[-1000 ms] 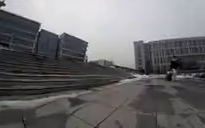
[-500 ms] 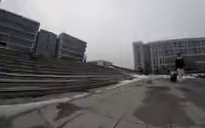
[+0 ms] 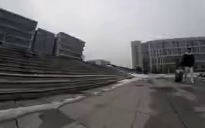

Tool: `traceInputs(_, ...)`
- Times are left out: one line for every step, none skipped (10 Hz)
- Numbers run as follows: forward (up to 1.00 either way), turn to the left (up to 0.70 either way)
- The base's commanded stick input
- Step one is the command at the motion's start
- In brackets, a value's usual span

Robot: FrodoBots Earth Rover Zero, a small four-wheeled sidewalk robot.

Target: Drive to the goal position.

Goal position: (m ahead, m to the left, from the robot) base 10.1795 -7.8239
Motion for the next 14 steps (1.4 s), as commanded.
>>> traceInputs(1.00,0.00)
traceInputs(1.00,0.00)
traceInputs(1.00,0.00)
traceInputs(1.00,0.00)
traceInputs(1.00,0.00)
traceInputs(1.00,-0.08)
traceInputs(1.00,-0.27)
traceInputs(1.00,-0.27)
traceInputs(1.00,-0.27)
traceInputs(1.00,-0.27)
traceInputs(1.00,-0.27)
traceInputs(1.00,-0.27)
traceInputs(1.00,-0.27)
traceInputs(1.00,-0.27)
